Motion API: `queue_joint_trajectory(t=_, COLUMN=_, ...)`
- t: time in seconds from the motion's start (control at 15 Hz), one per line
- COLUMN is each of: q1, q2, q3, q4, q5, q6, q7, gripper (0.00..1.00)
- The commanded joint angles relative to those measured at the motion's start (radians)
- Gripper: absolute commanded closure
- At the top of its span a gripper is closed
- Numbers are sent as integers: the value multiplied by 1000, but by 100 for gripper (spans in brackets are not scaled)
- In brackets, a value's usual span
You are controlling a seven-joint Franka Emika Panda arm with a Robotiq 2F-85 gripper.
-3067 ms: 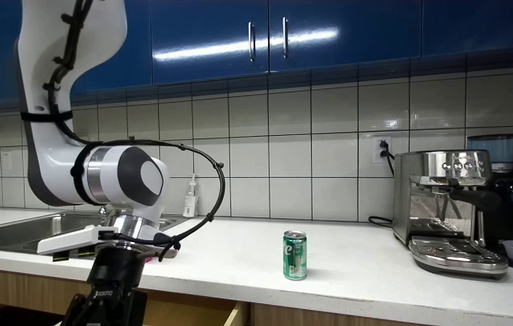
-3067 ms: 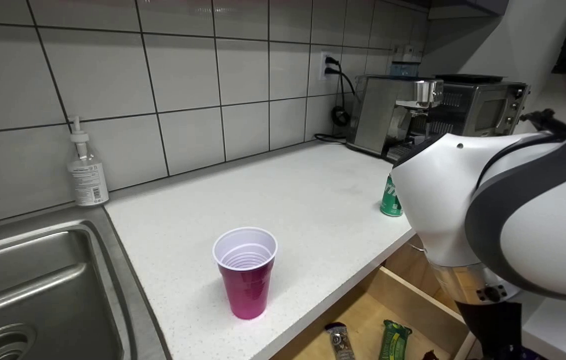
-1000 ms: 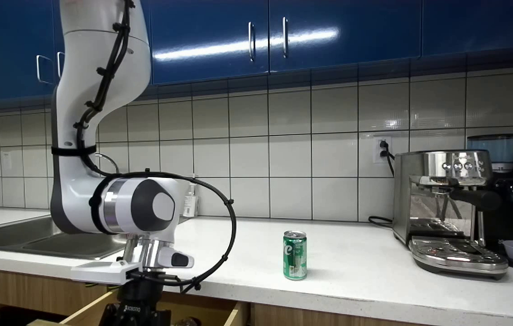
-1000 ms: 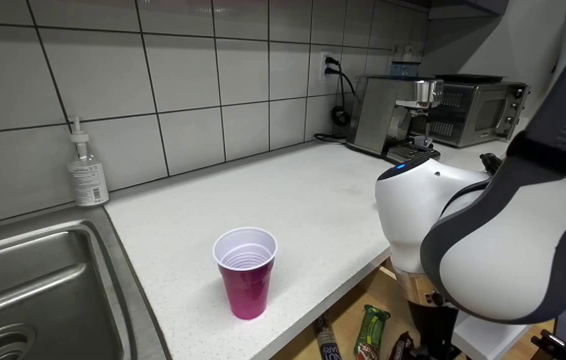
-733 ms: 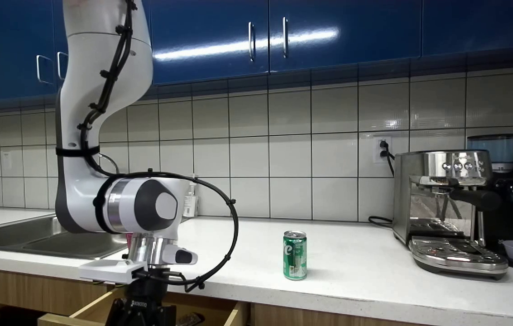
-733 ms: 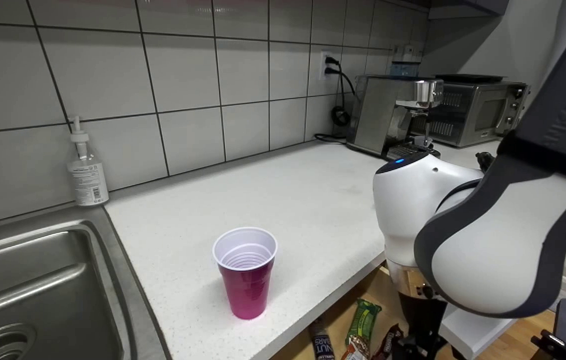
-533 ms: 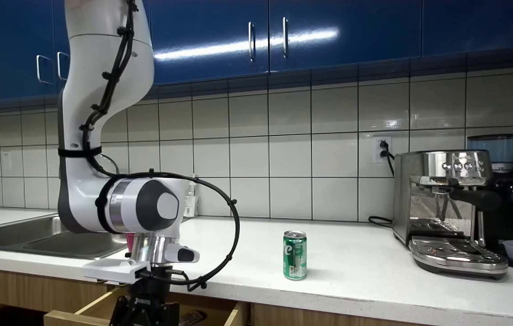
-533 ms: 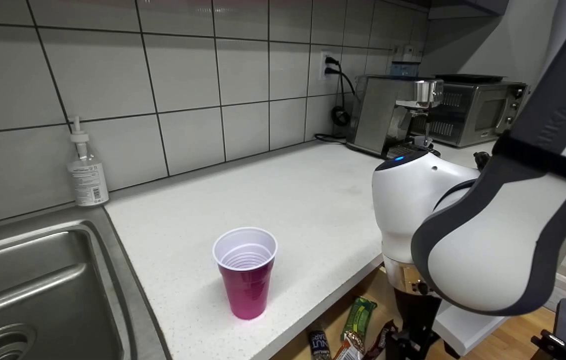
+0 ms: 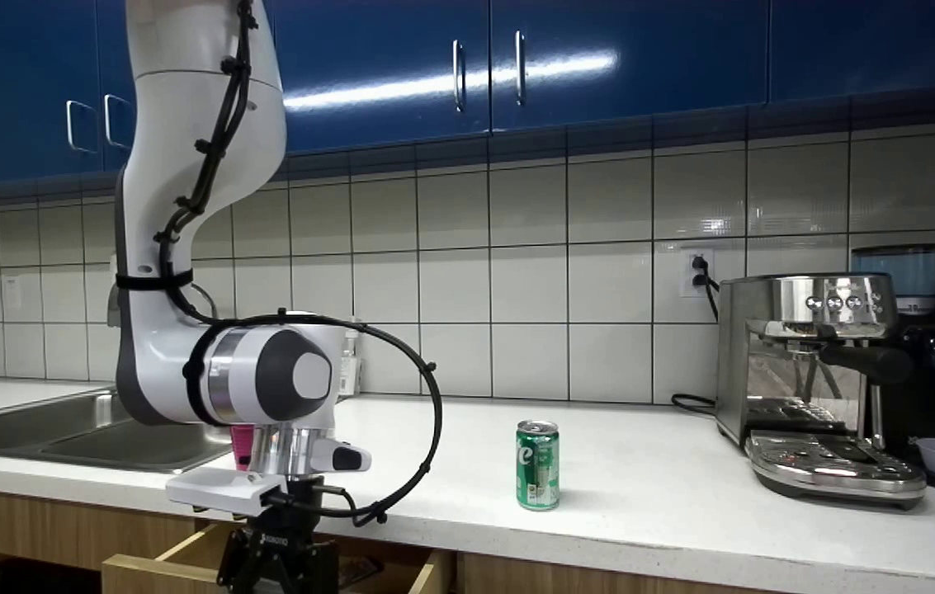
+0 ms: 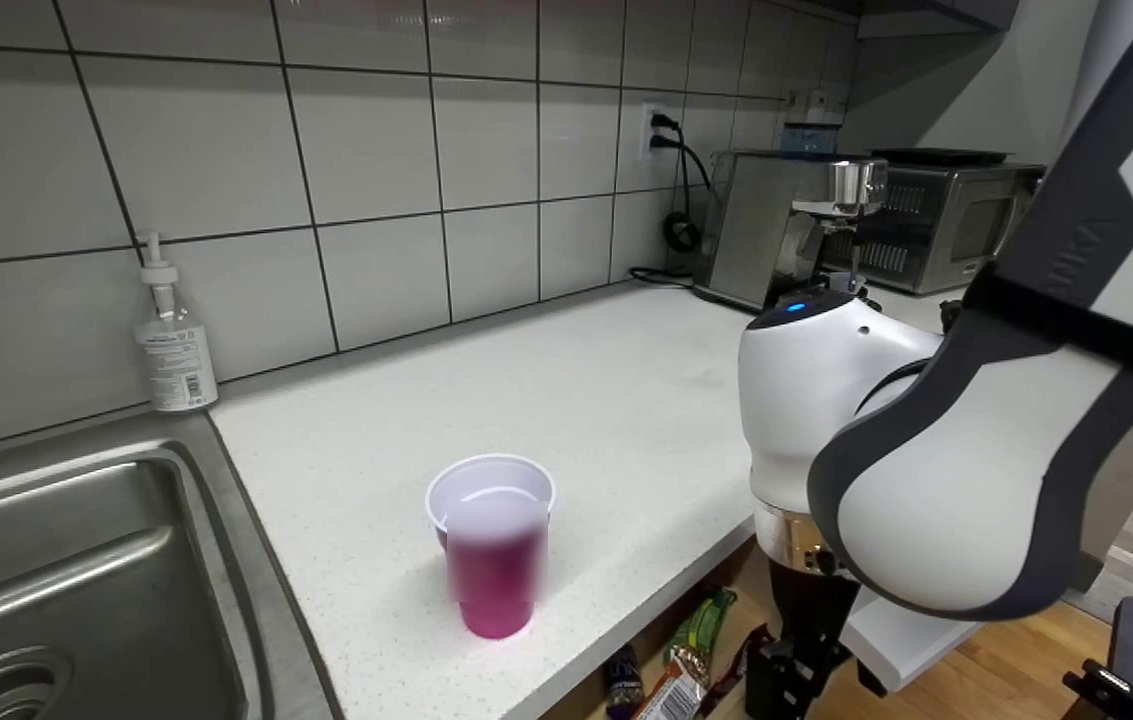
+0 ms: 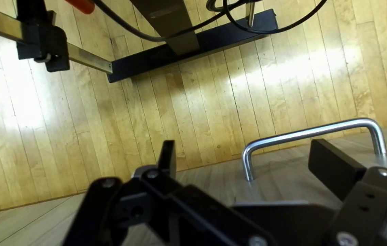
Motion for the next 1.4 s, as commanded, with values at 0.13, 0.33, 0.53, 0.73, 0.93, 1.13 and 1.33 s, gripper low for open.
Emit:
queue_joint_trajectory(t=0.13, q1=7, q2=46, q3=-18, q4=59, q5=-18, q6=58, q7=-18, gripper=0)
queue_joint_trajectory(t=0.33, q1=24, q2=61, q3=-41, q4=79, q5=-57, q6=86, q7=-19, gripper=0)
queue_joint_trajectory(t=0.53, q1=35, q2=75, q3=-58, q4=102, q5=-95, q6=104, q7=-23, gripper=0)
queue_joint_trajectory(t=0.73, q1=44, q2=91, q3=-69, q4=124, q5=-120, q6=123, q7=-28, gripper=0)
queue_joint_trajectory(t=0.93, q1=47, q2=109, q3=-77, q4=151, q5=-130, q6=142, q7=-38, gripper=0)
queue_joint_trajectory(t=1.13, q1=50, q2=130, q3=-84, q4=181, q5=-134, q6=164, q7=-52, gripper=0)
queue_joint_trajectory(t=1.33, q1=62, q2=154, q3=-101, q4=211, q5=-154, q6=188, q7=-71, gripper=0)
